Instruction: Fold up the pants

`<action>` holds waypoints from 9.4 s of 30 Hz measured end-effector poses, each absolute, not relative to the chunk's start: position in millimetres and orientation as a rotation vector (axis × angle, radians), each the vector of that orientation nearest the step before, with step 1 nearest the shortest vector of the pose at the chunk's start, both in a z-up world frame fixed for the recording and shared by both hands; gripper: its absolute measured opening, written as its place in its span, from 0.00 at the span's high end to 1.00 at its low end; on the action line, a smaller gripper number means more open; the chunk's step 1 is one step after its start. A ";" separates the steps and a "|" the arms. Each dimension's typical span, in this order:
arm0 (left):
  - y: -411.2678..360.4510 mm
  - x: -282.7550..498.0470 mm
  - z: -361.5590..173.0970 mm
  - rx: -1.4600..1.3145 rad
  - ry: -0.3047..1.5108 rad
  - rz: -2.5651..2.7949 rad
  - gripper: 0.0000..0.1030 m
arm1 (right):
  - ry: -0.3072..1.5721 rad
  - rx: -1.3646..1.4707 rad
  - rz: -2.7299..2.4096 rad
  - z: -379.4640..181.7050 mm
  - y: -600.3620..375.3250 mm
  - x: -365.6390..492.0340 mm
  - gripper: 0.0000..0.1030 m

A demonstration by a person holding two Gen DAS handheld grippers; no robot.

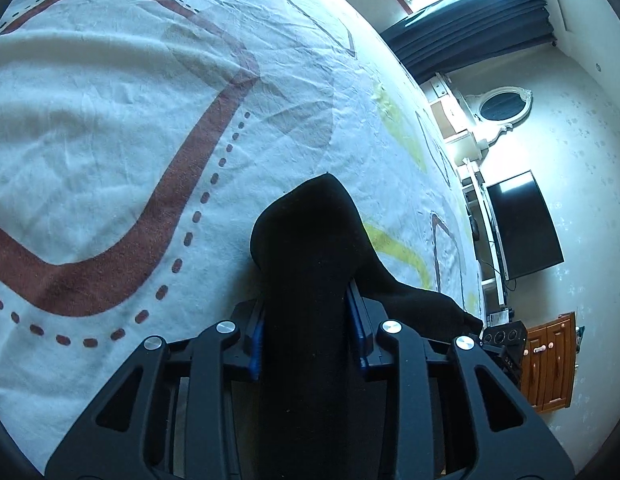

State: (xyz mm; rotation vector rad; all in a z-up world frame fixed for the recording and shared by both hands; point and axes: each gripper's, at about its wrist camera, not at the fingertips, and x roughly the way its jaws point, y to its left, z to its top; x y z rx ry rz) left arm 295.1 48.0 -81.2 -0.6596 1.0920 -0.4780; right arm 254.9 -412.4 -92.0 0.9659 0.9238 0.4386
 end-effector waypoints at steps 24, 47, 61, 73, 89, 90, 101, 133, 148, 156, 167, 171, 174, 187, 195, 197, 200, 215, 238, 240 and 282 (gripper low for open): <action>45.7 291.8 -78.0 -0.628 1.086 -0.478 0.68 | 0.919 0.988 0.427 -94.1 -414.4 248.2 0.62; 58.0 140.3 -73.9 -0.776 1.068 -0.612 0.15 | 0.997 0.974 0.441 -85.1 -394.3 135.7 0.34; 30.3 142.7 -64.2 -0.592 1.096 -0.400 0.65 | 0.978 0.983 0.400 -75.8 -387.3 118.1 0.62; 25.7 140.9 -54.0 -0.508 1.101 -0.352 0.66 | 0.984 1.006 0.390 -80.9 -386.6 112.1 0.62; 23.0 135.2 -49.0 -0.466 1.098 -0.333 0.66 | 0.984 1.028 0.385 -86.8 -389.7 107.9 0.62; 23.4 135.0 -48.8 -0.467 1.098 -0.333 0.66 | 0.984 1.029 0.385 -86.2 -389.4 107.6 0.62; 28.7 134.7 -46.3 -0.469 1.102 -0.330 0.66 | 0.996 1.024 0.390 -83.7 -387.2 106.2 0.62; 80.9 106.7 -47.9 -0.508 1.118 -0.368 0.39 | 1.079 1.009 0.453 -88.8 -348.8 80.3 0.55; 122.3 84.5 -67.4 -0.627 1.056 -0.442 0.06 | 1.036 0.979 0.399 -77.1 -376.4 66.9 0.30; 118.2 82.2 -68.0 -0.594 1.038 -0.444 0.03 | 1.028 0.911 0.395 -75.1 -365.4 67.0 0.25; 120.4 100.8 -48.4 -0.596 1.025 -0.438 0.03 | 0.992 0.928 0.475 -57.9 -369.7 83.2 0.24; 114.7 122.1 -33.8 -0.507 1.002 -0.418 0.03 | 0.968 0.928 0.492 -54.1 -376.8 96.3 0.24; 107.9 139.4 -31.1 -0.431 1.004 -0.378 0.03 | 0.990 0.907 0.491 -58.4 -375.9 109.0 0.24; 91.3 189.1 -40.6 -0.335 1.000 -0.332 0.03 | 1.024 0.822 0.442 -70.3 -371.8 158.9 0.17; 86.4 199.2 -48.9 -0.286 1.030 -0.333 0.03 | 0.998 0.850 0.461 -70.4 -374.7 161.9 0.13; 87.3 202.3 -50.4 -0.283 1.035 -0.347 0.03 | 0.977 0.874 0.498 -69.3 -377.6 161.9 0.13; 88.2 208.6 -49.7 -0.264 1.031 -0.371 0.03 | 0.978 0.903 0.566 -70.7 -381.1 166.7 0.13; 60.2 249.5 -50.2 -0.189 1.070 -0.465 0.03 | 1.141 0.753 0.673 -75.5 -334.7 214.3 0.13; 70.2 261.7 -59.6 -0.222 1.129 -0.523 0.03 | 1.158 0.753 0.663 -71.6 -330.3 210.4 0.28; 71.8 263.2 -57.1 -0.240 1.124 -0.510 0.04 | 1.161 0.770 0.649 -74.3 -334.6 210.4 0.42; 57.8 323.5 -43.7 -0.250 1.035 -0.423 0.72 | 1.032 0.828 0.582 -76.0 -347.6 262.0 0.66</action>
